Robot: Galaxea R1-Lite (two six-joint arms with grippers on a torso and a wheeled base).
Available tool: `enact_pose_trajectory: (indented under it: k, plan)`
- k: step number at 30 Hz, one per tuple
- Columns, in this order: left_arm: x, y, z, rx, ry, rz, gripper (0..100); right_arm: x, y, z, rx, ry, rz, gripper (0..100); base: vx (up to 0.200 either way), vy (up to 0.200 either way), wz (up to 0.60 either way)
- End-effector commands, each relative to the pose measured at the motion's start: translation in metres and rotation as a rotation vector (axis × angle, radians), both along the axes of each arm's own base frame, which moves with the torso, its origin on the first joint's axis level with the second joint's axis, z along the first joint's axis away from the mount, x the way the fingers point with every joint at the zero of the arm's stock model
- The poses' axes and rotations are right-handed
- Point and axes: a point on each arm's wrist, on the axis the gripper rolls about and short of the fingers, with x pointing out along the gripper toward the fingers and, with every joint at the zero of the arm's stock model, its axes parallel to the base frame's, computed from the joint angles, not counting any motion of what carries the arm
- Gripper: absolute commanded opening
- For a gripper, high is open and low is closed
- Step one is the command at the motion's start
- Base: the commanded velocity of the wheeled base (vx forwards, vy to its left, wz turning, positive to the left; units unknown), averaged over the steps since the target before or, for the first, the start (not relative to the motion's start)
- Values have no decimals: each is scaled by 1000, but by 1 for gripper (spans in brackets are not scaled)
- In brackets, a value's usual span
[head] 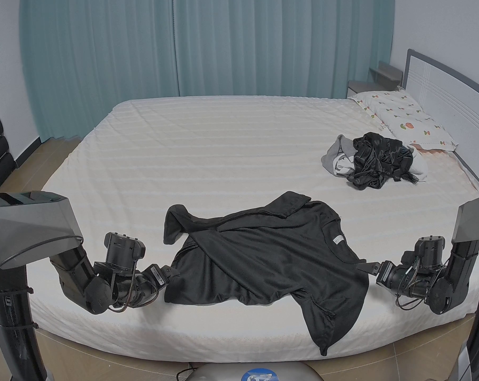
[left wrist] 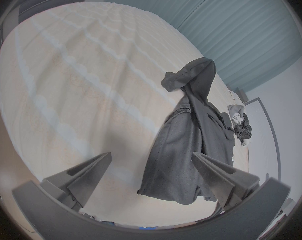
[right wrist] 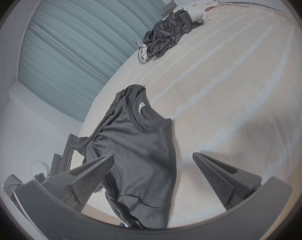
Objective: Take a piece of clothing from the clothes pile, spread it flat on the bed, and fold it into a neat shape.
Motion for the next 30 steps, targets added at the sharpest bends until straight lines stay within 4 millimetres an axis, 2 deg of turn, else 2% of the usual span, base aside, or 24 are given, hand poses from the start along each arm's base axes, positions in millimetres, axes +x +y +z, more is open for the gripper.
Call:
enact_pose_trajectory:
  k: [1,11,12,23,24,27,30]
  plan:
    - [1,-6,-4,1,6,-16,100,-2,3,-6,0,23,10,100,0,0,0]
    - [6,-23,-9,36,-12,-28,100,-6,6,-6,-6,35,18,100,0,0,0]
    - [6,-23,-9,36,-12,-28,0,-6,6,-6,-6,35,18,100,0,0,0]
    - [-3,-19,-9,74,6,-7,0,-12,20,-12,-10,63,73,100,0,0,0]
    - [-11,-13,-2,107,22,-28,0,-11,21,-16,-16,73,82,0,0,0,0]
    - [-13,-8,2,120,40,-26,0,-10,22,-21,-19,84,83,0,0,0,0]
    - [-16,0,10,137,67,-15,0,0,20,-23,-21,59,63,0,0,0,0]
